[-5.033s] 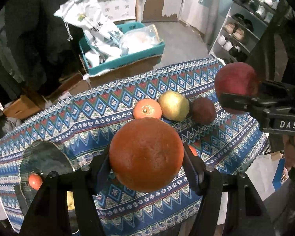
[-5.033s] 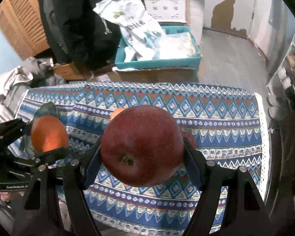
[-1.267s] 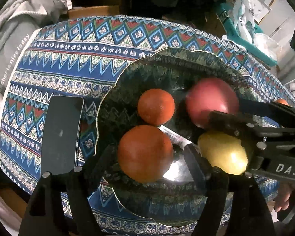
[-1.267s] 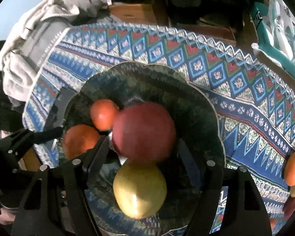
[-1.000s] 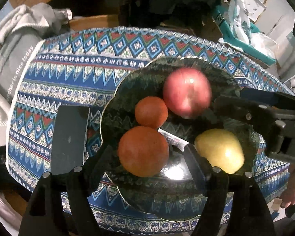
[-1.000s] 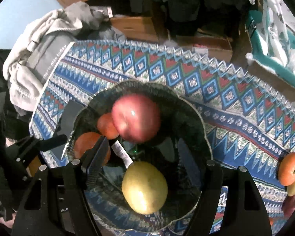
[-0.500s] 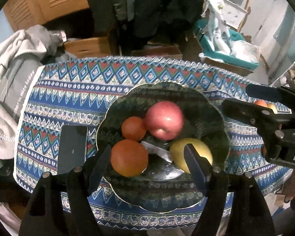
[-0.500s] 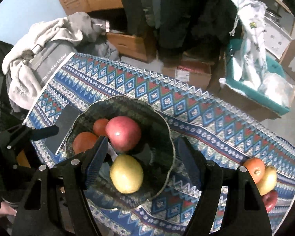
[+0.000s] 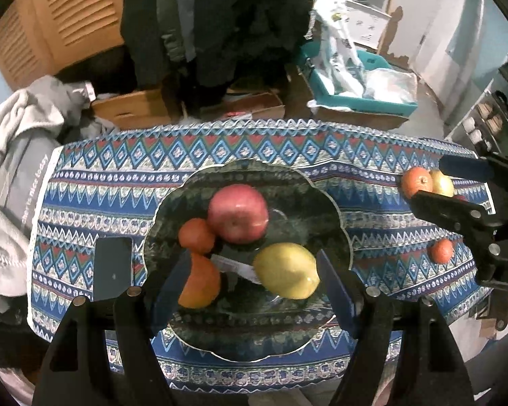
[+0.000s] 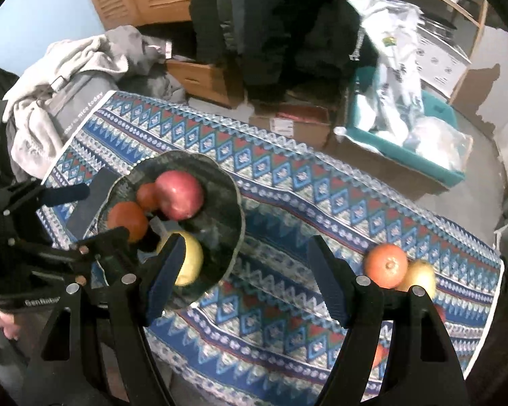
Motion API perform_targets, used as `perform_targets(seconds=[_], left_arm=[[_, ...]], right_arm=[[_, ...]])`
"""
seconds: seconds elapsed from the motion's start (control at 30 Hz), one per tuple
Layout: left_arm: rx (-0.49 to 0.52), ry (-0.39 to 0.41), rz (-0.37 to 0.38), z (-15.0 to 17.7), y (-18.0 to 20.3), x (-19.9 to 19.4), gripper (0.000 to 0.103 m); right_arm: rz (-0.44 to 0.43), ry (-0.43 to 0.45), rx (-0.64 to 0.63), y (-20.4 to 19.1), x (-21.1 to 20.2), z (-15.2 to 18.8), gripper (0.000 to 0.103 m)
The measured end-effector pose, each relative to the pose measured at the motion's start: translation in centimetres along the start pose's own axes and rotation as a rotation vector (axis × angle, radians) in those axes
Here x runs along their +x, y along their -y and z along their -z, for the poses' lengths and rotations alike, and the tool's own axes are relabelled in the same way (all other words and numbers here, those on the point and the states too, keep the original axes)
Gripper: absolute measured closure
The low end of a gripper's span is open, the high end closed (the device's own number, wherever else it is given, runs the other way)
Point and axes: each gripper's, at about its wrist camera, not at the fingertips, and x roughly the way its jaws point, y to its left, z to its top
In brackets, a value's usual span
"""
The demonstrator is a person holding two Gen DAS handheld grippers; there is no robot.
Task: Organize fruits
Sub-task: 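Open both tools and move them back toward the remaining fruit, then grasp a red apple with the right tool while the left tool grasps an orange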
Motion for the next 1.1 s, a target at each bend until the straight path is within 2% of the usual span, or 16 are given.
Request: perform_targets(seconds=[0.37, 1.1], left_arm=[[0.097, 0.004, 0.039, -0.1, 4.9, -1.1, 0.025], [0.257, -0.007, 0.065, -0.5, 14.3, -1.0, 0.025]], right_arm=[[0.011, 0.004, 0.057, 4.4, -2.6, 3.2, 0.028], [0.094, 0.015, 0.167, 13.6, -5.7, 9.3, 0.025]])
